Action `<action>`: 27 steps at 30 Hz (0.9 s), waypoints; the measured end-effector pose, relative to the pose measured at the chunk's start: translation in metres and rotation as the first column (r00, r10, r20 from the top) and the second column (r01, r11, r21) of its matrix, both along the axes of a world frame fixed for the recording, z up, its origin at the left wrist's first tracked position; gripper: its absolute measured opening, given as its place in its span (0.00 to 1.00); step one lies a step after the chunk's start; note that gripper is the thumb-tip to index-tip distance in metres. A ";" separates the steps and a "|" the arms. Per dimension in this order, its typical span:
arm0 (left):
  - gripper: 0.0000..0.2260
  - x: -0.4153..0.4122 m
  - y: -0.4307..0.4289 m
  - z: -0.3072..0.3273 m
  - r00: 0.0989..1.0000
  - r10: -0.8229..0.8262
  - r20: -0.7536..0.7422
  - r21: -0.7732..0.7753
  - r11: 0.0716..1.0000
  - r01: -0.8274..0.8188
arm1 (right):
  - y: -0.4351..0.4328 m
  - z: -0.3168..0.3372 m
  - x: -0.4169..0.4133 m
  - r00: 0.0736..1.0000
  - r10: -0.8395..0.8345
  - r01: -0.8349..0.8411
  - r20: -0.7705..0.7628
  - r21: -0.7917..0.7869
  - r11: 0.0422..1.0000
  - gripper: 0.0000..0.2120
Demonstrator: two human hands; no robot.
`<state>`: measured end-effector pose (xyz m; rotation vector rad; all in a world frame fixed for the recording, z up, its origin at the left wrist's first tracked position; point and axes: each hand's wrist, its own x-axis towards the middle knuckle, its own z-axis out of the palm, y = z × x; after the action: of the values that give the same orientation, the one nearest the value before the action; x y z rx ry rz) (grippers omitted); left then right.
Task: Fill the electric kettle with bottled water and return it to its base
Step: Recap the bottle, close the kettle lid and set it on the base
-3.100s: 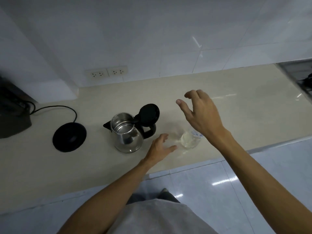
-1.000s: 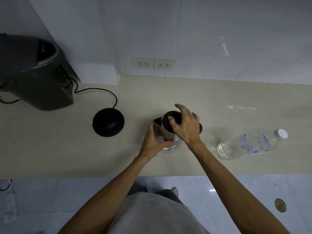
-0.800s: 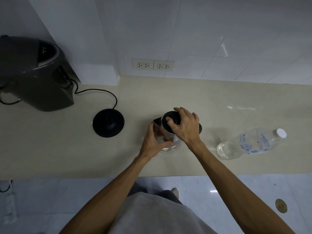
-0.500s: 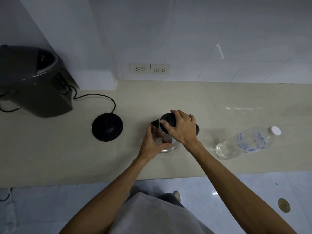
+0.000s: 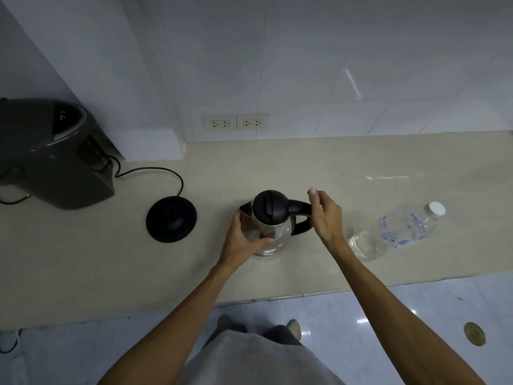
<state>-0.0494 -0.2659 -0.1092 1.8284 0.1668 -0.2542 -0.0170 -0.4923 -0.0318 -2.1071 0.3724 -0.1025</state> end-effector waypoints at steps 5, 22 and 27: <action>0.44 0.004 0.002 -0.001 0.999 -0.024 -0.027 0.010 1.000 0.024 | -0.010 -0.034 -0.012 0.976 -0.097 0.161 -0.193 0.351 0.922 0.23; 0.38 0.012 0.017 0.003 0.998 0.031 0.050 -0.042 0.999 -0.028 | 0.028 -0.028 0.014 0.973 -0.042 0.152 -0.227 0.492 0.857 0.38; 0.38 0.022 0.052 0.020 0.995 0.067 0.076 -0.070 0.996 -0.062 | 0.062 -0.012 0.029 0.986 0.004 0.081 -0.169 0.496 0.864 0.41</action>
<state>-0.0270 -0.2136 -0.0891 1.7598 0.1601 -0.1404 0.0125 -0.4298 -0.0437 -1.5913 0.4833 0.1371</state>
